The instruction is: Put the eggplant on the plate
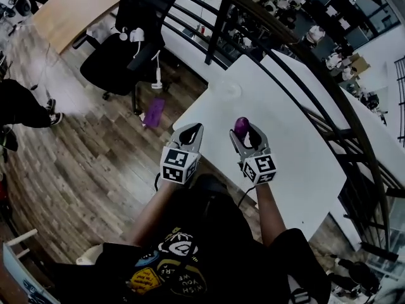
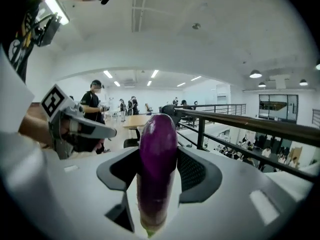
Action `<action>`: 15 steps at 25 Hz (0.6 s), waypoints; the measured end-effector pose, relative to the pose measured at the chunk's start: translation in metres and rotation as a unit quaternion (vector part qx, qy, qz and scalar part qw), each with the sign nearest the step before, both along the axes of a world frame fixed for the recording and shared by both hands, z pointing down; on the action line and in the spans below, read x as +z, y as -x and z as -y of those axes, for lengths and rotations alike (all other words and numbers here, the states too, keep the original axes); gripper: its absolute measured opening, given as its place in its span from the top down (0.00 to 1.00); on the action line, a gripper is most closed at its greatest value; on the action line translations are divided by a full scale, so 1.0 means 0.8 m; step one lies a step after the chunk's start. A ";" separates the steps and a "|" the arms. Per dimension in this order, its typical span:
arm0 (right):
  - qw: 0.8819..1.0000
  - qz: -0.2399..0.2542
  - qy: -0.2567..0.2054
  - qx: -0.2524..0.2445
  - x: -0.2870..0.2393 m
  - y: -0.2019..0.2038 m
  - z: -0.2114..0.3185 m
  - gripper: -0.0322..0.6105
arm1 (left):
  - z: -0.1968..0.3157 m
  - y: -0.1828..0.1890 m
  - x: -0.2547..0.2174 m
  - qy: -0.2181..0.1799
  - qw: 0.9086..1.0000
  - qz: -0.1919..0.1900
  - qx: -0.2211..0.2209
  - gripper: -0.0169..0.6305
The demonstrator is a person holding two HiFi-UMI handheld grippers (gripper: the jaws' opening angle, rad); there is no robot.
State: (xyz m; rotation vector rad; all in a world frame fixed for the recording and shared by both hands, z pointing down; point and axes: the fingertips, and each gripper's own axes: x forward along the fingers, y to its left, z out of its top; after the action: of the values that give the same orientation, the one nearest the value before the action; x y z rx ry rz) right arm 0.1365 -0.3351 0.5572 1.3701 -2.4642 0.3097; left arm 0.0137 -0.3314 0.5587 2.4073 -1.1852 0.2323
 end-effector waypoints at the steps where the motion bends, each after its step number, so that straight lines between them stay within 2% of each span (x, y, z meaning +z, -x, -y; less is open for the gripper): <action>1: 1.000 -0.025 0.005 -0.011 0.015 0.001 0.021 0.58 | 0.016 0.003 0.000 -0.003 1.000 0.007 0.000 0.97; 5: 0.989 -0.123 0.040 -0.065 0.092 -0.002 0.100 0.58 | 0.047 0.012 -0.006 -0.008 1.000 0.015 -0.010 0.97; 8: 0.969 -0.204 0.080 -0.116 0.161 -0.011 0.155 0.58 | 0.054 0.022 0.002 0.005 0.999 0.013 -0.032 0.97; 10: 0.945 -0.265 0.102 -0.161 0.203 -0.017 0.188 0.58 | 0.052 0.030 0.012 0.019 0.999 0.008 -0.050 0.97; 13: 0.896 -0.358 0.122 -0.234 0.255 -0.023 0.235 0.58 | 0.044 0.043 0.030 0.039 0.997 0.007 -0.073 0.97; 15: 0.862 -0.400 0.132 -0.282 0.284 -0.022 0.258 0.58 | 0.038 0.054 0.044 0.054 0.994 0.012 -0.091 0.97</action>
State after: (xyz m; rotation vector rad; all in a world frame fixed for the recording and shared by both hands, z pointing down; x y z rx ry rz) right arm 0.1538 -0.5417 0.7844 0.4517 -1.8790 -0.0636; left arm -0.0294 -0.3614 0.5938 2.1938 -1.3579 0.2621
